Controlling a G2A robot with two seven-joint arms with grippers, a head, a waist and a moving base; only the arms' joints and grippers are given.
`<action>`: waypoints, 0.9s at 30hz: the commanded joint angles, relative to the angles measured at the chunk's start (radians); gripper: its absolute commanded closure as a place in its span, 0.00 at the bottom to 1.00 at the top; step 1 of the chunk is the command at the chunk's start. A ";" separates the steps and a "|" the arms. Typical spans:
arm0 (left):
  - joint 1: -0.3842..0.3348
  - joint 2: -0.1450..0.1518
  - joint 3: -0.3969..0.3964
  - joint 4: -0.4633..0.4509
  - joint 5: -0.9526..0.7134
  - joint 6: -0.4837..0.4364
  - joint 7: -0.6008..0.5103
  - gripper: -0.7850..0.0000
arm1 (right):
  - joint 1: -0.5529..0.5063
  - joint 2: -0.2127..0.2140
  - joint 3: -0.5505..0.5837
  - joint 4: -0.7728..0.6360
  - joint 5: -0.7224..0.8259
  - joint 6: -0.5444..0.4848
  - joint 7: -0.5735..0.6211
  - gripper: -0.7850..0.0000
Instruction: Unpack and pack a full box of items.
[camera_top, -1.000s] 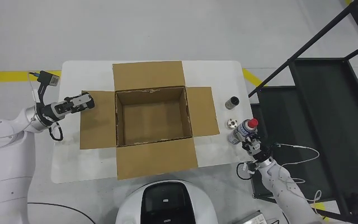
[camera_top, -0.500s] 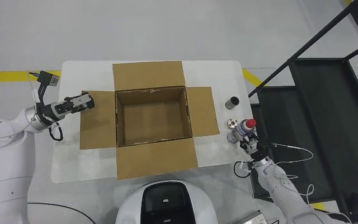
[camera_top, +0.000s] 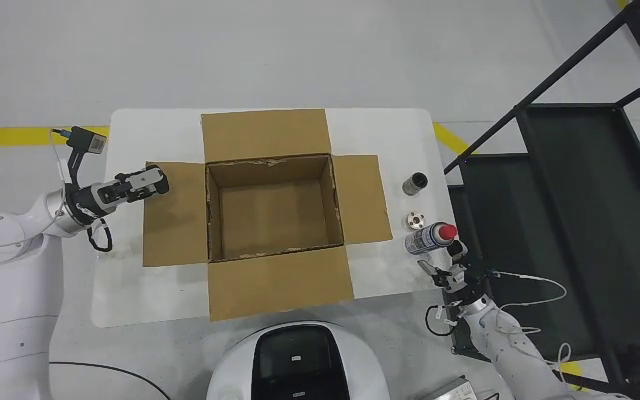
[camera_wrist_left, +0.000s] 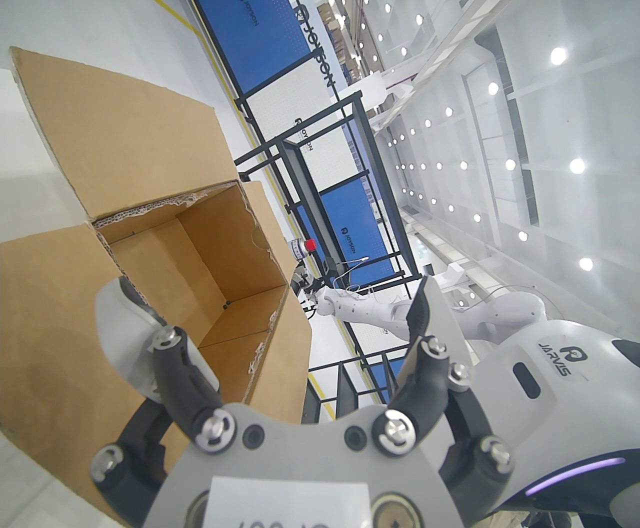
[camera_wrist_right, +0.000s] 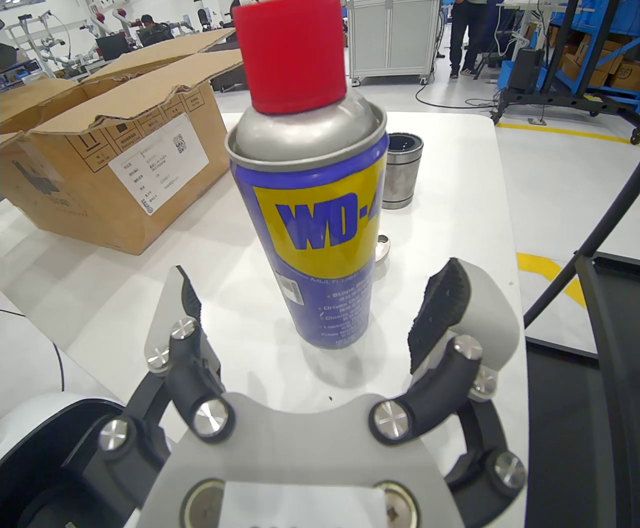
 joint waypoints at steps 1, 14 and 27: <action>0.000 0.000 0.000 0.000 0.000 0.000 0.000 0.00 | 0.007 0.004 0.004 0.014 0.004 -0.013 0.017 0.00; 0.000 0.000 0.000 0.000 0.000 0.000 0.000 0.00 | 0.105 -0.013 -0.019 0.025 0.049 -0.026 0.111 0.00; 0.000 0.000 0.000 0.000 0.000 0.000 0.000 0.00 | 0.107 -0.002 -0.030 0.025 0.018 -0.060 0.085 1.00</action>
